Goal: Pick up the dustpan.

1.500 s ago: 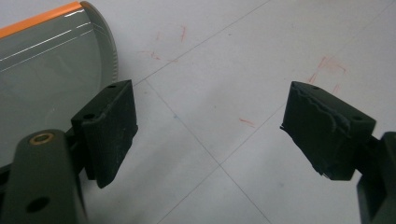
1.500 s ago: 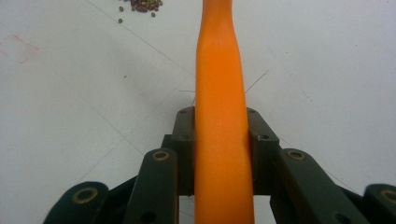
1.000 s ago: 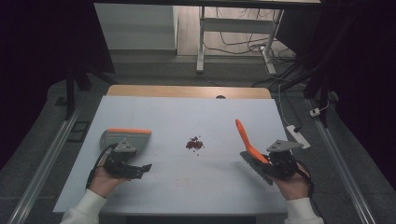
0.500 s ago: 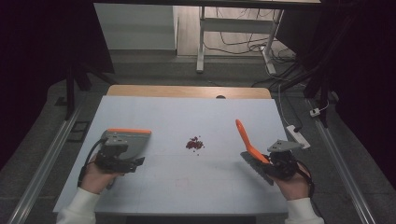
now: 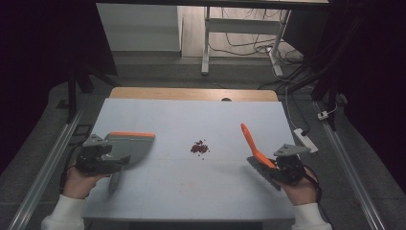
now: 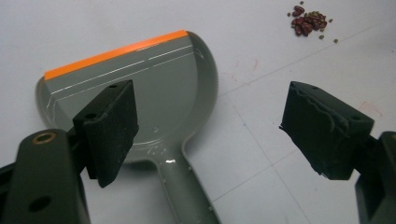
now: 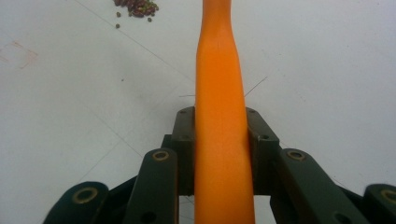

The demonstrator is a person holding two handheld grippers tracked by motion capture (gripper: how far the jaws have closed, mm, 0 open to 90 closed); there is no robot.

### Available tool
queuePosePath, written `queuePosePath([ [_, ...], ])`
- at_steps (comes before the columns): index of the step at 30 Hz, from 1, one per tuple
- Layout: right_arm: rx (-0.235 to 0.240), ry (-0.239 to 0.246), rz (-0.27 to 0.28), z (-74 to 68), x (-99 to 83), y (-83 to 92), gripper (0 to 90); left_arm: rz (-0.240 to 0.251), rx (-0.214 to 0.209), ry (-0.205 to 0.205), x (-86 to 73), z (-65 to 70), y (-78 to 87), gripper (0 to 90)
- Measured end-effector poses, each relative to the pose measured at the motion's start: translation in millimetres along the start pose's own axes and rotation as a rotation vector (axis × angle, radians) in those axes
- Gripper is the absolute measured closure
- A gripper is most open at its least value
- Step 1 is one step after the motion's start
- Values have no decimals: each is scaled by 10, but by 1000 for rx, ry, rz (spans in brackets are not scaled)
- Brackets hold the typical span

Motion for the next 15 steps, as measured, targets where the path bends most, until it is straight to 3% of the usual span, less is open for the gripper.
queuePosePath([
  [8, 1, 7, -5, -23, 7, -18, 700, -19, 8, 52, -87, -152, -13, 199],
  [15, 2, 8, -8, -25, 2, -38, 701, -58, 2, 78, -162, -191, -99, 201],
])
Point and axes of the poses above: each handheld gripper's, and its own axes: y roughly backward along the jaws, x roughly out of its top, z roughly to its right, the point moved 8 cm from there along -y, roughly forward along the jaws, and after that the axes turned 12 degrees about -z, right-handed, at the moved point
